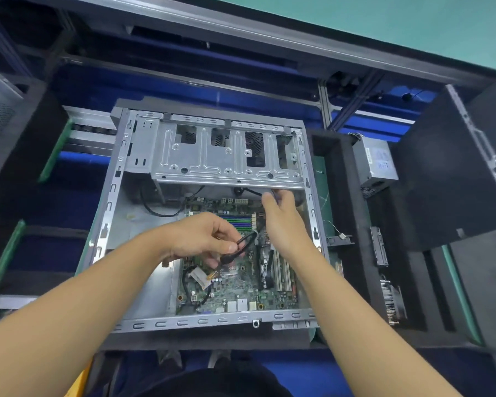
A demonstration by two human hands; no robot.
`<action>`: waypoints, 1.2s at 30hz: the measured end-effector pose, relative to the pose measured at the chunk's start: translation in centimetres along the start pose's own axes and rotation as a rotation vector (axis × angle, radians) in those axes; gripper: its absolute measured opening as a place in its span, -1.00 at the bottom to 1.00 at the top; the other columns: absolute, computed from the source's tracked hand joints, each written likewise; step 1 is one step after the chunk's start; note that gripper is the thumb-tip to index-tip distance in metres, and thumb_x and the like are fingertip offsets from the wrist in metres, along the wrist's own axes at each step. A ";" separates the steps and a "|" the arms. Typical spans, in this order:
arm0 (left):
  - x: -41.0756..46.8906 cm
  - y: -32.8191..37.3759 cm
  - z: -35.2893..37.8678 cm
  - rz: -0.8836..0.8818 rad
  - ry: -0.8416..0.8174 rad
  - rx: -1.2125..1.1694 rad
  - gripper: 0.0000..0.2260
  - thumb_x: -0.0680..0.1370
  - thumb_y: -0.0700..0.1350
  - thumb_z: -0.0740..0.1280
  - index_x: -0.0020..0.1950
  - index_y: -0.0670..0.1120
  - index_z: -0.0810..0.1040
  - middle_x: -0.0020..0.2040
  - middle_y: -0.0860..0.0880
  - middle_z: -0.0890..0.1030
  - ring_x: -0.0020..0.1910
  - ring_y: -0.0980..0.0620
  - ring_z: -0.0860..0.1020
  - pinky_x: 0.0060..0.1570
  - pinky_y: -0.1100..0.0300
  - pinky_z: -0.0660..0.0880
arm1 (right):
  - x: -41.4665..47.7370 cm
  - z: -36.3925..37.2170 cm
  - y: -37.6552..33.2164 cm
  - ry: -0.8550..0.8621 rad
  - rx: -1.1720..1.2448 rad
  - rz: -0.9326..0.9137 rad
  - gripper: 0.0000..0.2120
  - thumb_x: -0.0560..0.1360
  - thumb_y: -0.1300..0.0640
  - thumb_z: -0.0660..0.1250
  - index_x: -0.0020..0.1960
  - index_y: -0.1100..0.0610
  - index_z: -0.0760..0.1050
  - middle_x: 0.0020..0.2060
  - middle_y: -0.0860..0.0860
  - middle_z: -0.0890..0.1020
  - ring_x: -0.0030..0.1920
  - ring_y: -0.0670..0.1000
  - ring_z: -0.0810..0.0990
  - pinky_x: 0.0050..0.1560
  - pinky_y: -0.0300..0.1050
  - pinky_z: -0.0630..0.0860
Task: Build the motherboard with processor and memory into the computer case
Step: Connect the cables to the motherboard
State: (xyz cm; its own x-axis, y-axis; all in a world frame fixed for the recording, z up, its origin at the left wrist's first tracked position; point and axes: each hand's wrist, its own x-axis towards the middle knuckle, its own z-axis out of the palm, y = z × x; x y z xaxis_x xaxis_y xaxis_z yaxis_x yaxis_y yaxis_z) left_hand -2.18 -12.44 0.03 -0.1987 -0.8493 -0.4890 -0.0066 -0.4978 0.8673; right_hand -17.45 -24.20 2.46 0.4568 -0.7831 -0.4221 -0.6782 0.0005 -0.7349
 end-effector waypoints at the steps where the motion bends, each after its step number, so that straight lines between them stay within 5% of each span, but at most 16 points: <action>1: 0.0 0.0 -0.2 0.003 0.012 -0.022 -0.80 0.57 -0.22 0.34 -0.12 0.05 0.69 -0.17 -0.02 0.70 -0.15 0.02 0.67 -0.27 0.25 0.59 | -0.3 -0.1 0.2 -0.011 0.023 -0.007 -0.49 0.64 -0.23 0.05 0.50 -0.01 0.14 0.06 -0.14 0.52 -0.03 -0.16 0.50 -0.16 -0.20 0.31; 4: -0.3 0.0 -1.0 0.027 0.034 -0.088 -0.81 0.59 -0.22 0.31 -0.08 -0.01 0.68 -0.20 -0.03 0.69 -0.18 0.06 0.67 -0.30 0.28 0.58 | -1.0 -0.3 0.9 -0.179 0.065 0.036 -0.53 0.56 -0.30 0.12 0.36 -0.11 0.17 0.00 -0.32 0.46 0.01 -0.18 0.50 -0.14 -0.24 0.30; 8: -1.1 -0.2 -1.9 0.063 0.059 -0.217 -0.92 0.51 -0.14 0.41 -0.04 -0.06 0.69 -0.20 -0.11 0.66 -0.22 0.06 0.63 -0.33 0.26 0.59 | -1.0 0.4 2.3 -0.362 0.162 0.086 -0.51 0.45 -0.03 0.28 0.37 -0.05 0.34 0.25 -0.11 0.55 0.28 -0.03 0.51 0.25 0.02 0.40; 11: -1.3 0.0 -1.9 0.069 0.024 -0.227 -0.85 0.46 -0.10 0.44 0.00 -0.08 0.68 -0.09 -0.10 0.67 -0.10 0.06 0.62 -0.33 0.26 0.59 | -0.7 1.7 2.2 -0.253 0.057 -0.051 -0.81 0.61 0.14 0.28 0.20 0.01 0.55 0.06 -0.08 0.68 0.07 -0.08 0.65 0.08 -0.06 0.54; 13: -1.2 0.2 -1.7 0.087 0.050 -0.239 -0.81 0.43 -0.12 0.46 0.02 -0.10 0.69 0.03 -0.02 0.65 -0.05 0.07 0.60 -0.28 0.23 0.58 | -0.1 2.6 1.6 -0.204 0.094 -0.121 -0.81 0.62 0.23 0.30 0.08 0.04 0.66 -0.07 -0.04 0.73 -0.10 -0.09 0.68 -0.05 -0.04 0.59; 17: -1.0 0.4 -1.8 0.179 0.217 -0.064 -0.85 0.38 -0.10 0.49 -0.06 -0.01 0.73 0.13 0.02 0.54 0.12 0.11 0.55 0.14 0.24 0.45 | 1.9 3.7 0.0 -0.170 0.257 -0.201 -0.78 0.53 0.41 0.37 0.11 0.22 0.67 -0.08 0.14 0.72 -0.10 0.01 0.66 -0.04 -0.14 0.62; 21: -0.5 0.3 -1.7 0.093 0.228 0.018 -0.85 0.39 -0.06 0.52 -0.05 0.00 0.74 0.13 0.03 0.58 0.13 0.10 0.56 0.21 0.22 0.45 | 2.9 3.9 0.3 -0.197 0.376 -0.209 -0.77 0.57 0.37 0.34 0.10 0.17 0.69 -0.14 0.11 0.71 -0.13 0.01 0.67 -0.05 -0.18 0.64; 23: 0.3 0.4 -0.7 0.048 0.194 0.011 -0.87 0.42 -0.11 0.51 -0.05 -0.04 0.73 0.05 -0.09 0.66 -0.01 0.04 0.61 0.08 0.16 0.54 | 2.8 3.5 0.8 -0.260 0.416 -0.153 -0.71 0.57 0.36 0.33 0.06 0.04 0.72 -0.17 0.05 0.73 -0.14 -0.01 0.69 -0.11 -0.18 0.63; 27: 2.0 1.1 1.0 0.054 0.102 0.003 -0.91 0.48 -0.19 0.46 -0.04 -0.13 0.69 -0.06 -0.16 0.67 -0.18 0.03 0.66 -0.14 0.26 0.59 | 3.0 1.8 1.4 -0.336 0.490 0.054 -0.71 0.59 0.36 0.27 0.05 0.11 0.72 -0.16 0.13 0.73 -0.12 0.06 0.69 -0.17 -0.10 0.64; 30: 3.0 2.0 1.3 0.135 0.111 0.203 -0.92 0.48 -0.12 0.47 -0.06 -0.09 0.69 -0.03 -0.11 0.66 -0.10 0.01 0.62 0.03 0.20 0.56 | 2.7 1.1 1.7 -0.324 0.651 0.262 -0.82 0.61 0.28 0.28 0.05 0.19 0.67 -0.13 0.21 0.64 -0.09 0.20 0.60 -0.09 0.03 0.56; 34: 3.8 2.5 0.8 0.195 0.259 0.556 -0.93 0.46 -0.05 0.49 -0.08 0.03 0.71 -0.10 -0.01 0.57 -0.12 0.09 0.51 -0.05 0.17 0.42 | 1.0 0.2 2.3 -0.305 0.793 0.395 -0.77 0.67 0.20 0.15 -0.01 0.20 0.57 -0.20 0.13 0.61 -0.21 0.07 0.58 -0.15 -0.05 0.62; 36: 3.8 2.5 0.5 0.218 0.319 0.712 -0.93 0.46 -0.01 0.48 -0.08 0.07 0.69 -0.13 0.07 0.51 -0.14 0.13 0.47 -0.15 0.19 0.36 | 0.0 -0.5 2.7 -0.291 0.681 0.358 -0.74 0.68 0.10 0.14 0.01 0.17 0.57 -0.21 0.12 0.63 -0.15 0.11 0.60 0.10 0.08 0.58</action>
State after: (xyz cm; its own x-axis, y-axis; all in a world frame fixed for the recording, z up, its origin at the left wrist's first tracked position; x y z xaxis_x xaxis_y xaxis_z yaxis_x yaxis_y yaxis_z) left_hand -3.48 -16.84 0.37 0.0207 -0.9769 -0.2125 -0.6436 -0.1756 0.7450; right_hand -19.57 -24.53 0.69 0.4736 -0.4712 -0.7441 -0.3563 0.6702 -0.6511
